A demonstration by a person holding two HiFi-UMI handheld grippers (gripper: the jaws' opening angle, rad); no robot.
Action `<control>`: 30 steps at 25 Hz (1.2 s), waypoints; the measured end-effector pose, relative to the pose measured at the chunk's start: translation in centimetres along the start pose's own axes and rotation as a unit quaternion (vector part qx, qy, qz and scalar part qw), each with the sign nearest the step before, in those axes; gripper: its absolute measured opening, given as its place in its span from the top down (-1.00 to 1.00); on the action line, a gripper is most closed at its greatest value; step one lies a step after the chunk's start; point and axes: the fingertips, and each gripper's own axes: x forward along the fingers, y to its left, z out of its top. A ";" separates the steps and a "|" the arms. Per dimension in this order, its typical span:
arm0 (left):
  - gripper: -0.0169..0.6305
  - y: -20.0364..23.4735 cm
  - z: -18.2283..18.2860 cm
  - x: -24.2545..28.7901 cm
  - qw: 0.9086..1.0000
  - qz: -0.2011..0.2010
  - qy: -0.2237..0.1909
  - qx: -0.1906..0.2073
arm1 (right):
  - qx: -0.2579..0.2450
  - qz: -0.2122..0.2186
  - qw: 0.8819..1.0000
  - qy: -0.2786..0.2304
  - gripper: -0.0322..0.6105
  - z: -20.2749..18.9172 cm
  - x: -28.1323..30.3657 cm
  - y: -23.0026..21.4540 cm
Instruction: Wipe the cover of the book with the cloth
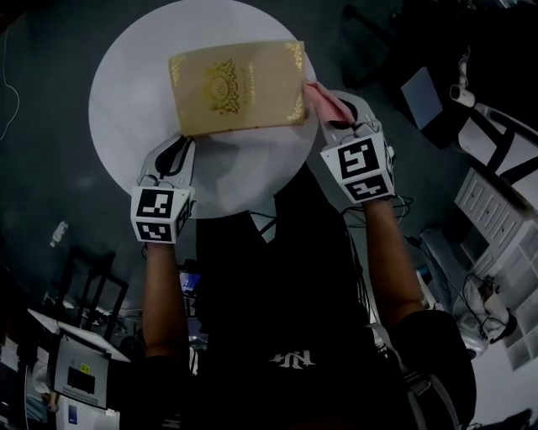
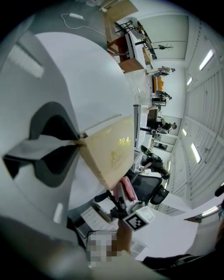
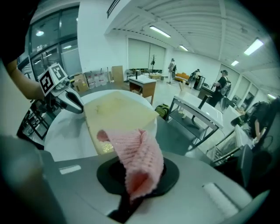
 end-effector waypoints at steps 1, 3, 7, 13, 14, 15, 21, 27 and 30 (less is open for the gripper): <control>0.82 0.0 0.0 0.0 1.000 -0.001 0.000 0.000 | 0.011 -0.004 1.000 -0.004 0.85 0.0 -0.5 -0.2; 0.82 0.0 0.0 0.1 1.000 -0.001 -0.003 -0.001 | 0.024 0.008 0.999 -0.042 0.86 2.2 -1.5 1.1; 0.82 0.3 0.1 -0.1 1.000 -0.002 -0.007 -0.004 | -0.017 0.096 0.990 -0.105 0.85 9.3 -0.7 9.5; 0.82 0.4 0.1 0.2 1.000 -0.009 -0.010 -0.002 | -0.064 0.180 0.976 -0.105 0.85 15.1 3.7 19.1; 0.82 0.4 0.0 0.2 1.000 -0.009 -0.012 -0.004 | -0.076 0.178 0.976 -0.097 0.85 15.2 4.5 19.7; 0.82 0.4 0.0 0.2 1.000 -0.008 -0.013 -0.006 | -0.089 0.173 0.977 -0.087 0.85 14.9 5.3 20.0; 0.82 0.6 -0.1 -0.1 1.000 -0.006 -0.015 -0.009 | -0.128 0.161 0.977 -0.059 0.85 13.5 6.5 20.5; 0.82 0.5 -0.2 0.1 1.000 -0.001 -0.005 -0.006 | -0.108 0.145 0.982 -0.051 0.85 11.0 5.2 17.3; 0.82 0.4 -0.2 0.0 1.000 0.004 0.002 -0.008 | -0.088 0.132 0.986 -0.044 0.85 9.2 4.0 15.0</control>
